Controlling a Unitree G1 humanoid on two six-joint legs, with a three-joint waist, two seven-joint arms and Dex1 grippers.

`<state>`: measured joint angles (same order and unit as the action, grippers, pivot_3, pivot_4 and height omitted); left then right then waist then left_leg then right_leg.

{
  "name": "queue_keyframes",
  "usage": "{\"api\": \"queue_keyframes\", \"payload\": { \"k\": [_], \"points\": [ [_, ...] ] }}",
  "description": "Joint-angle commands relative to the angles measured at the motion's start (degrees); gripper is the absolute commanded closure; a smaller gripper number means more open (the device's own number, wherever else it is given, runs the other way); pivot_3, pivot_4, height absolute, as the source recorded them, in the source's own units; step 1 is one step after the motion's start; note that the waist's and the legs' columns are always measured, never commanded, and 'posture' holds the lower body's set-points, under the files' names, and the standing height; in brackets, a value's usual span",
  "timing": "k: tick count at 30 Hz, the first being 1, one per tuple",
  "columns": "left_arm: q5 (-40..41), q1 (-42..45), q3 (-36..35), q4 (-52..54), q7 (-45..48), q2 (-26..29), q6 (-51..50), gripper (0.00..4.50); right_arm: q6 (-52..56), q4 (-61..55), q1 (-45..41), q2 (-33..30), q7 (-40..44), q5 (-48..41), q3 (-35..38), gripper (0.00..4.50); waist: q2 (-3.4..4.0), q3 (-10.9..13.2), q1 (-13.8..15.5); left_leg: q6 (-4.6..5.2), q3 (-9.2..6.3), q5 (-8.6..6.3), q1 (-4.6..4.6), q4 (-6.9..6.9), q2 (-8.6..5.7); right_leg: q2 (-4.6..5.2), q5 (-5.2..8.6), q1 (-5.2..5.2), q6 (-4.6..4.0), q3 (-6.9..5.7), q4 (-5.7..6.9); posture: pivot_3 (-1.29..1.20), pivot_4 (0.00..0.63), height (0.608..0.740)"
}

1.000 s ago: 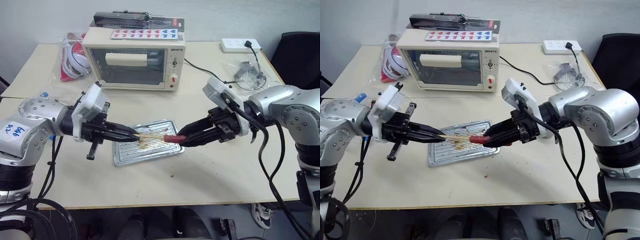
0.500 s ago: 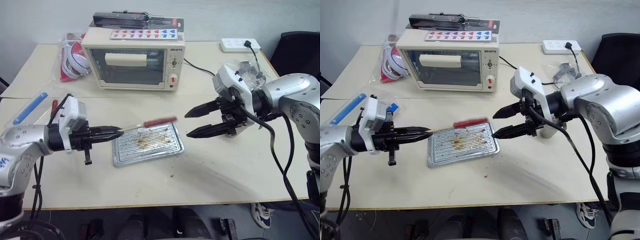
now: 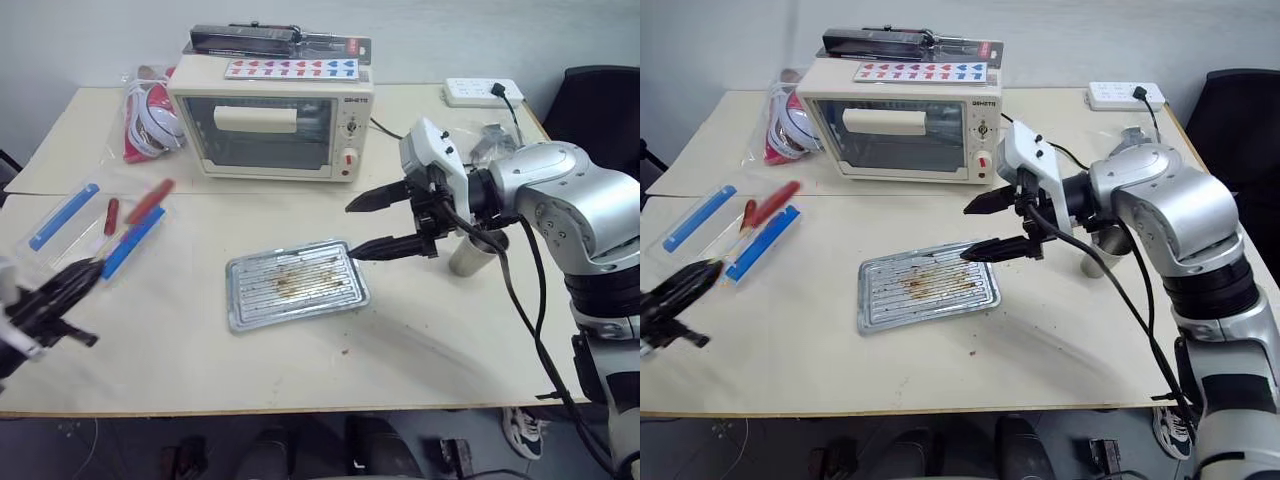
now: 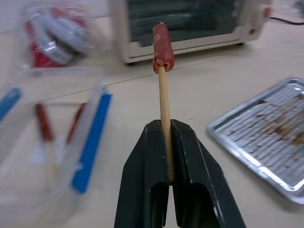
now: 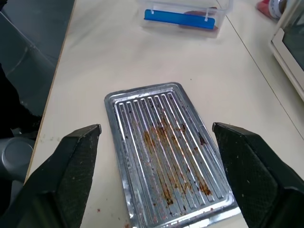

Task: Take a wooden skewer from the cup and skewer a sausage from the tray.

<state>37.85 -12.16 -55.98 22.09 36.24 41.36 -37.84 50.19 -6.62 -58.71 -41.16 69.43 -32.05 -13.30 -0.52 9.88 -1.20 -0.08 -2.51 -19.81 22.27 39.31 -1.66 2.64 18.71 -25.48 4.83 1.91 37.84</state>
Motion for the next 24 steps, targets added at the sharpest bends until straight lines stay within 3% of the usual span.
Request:
{"api": "queue_keyframes", "payload": {
  "k": [1,7,15,17,19,24],
  "points": [
    [-3.66,2.95,-2.44,-14.18,1.80,5.99,6.03,4.50,-0.59,-0.06,-2.55,0.80,-0.85,0.71,1.13,0.05,0.00,0.00,0.06,0.00,0.00,0.00,-0.02,0.00,-0.01,0.00,0.00,0.00,-0.01,0.00,0.04,0.00,0.150,0.740],
    [-7.61,12.27,5.11,-31.77,4.56,12.98,12.84,4.50,0.98,-1.59,-2.14,0.80,-1.76,0.18,1.77,0.05,-0.01,-0.01,-0.10,0.03,-0.02,-0.02,0.00,-0.09,-0.05,0.05,0.00,-0.01,-0.01,-0.04,0.10,0.00,0.150,0.740],
    [-11.90,22.97,16.17,-44.91,7.95,15.57,18.11,4.50,3.02,-3.90,-0.83,0.19,-4.19,-0.37,3.36,0.05,-0.03,-0.02,-0.73,0.04,0.02,-0.03,0.01,-0.14,-0.06,0.06,0.00,-0.07,-0.01,-0.06,0.15,0.00,0.150,0.740],
    [-12.98,24.86,18.01,-47.74,8.07,16.32,18.25,3.93,3.45,-4.30,-0.64,0.02,-4.86,-0.42,3.71,0.00,-0.03,-0.02,-0.85,0.04,0.03,-0.03,0.01,-0.16,-0.05,0.05,0.00,-0.10,-0.01,-0.07,0.17,0.00,0.150,0.740],
    [-13.00,25.92,18.76,-48.98,8.60,16.71,18.29,3.66,4.04,-4.53,-0.54,-0.17,-5.40,-0.58,4.06,0.00,-0.03,-0.02,-0.93,0.04,0.03,-0.03,0.02,-0.16,-0.05,0.05,0.00,-0.11,-0.01,-0.08,0.18,0.00,0.150,0.740],
    [-13.12,24.39,17.93,-46.81,8.96,17.72,18.21,2.42,4.49,-4.83,0.18,-0.64,-6.00,-0.58,4.43,0.00,-0.03,-0.02,-0.78,0.04,0.03,-0.03,0.02,-0.16,-0.05,0.06,0.00,-0.10,-0.01,-0.07,0.19,0.00,0.150,0.740]
  ]
}}
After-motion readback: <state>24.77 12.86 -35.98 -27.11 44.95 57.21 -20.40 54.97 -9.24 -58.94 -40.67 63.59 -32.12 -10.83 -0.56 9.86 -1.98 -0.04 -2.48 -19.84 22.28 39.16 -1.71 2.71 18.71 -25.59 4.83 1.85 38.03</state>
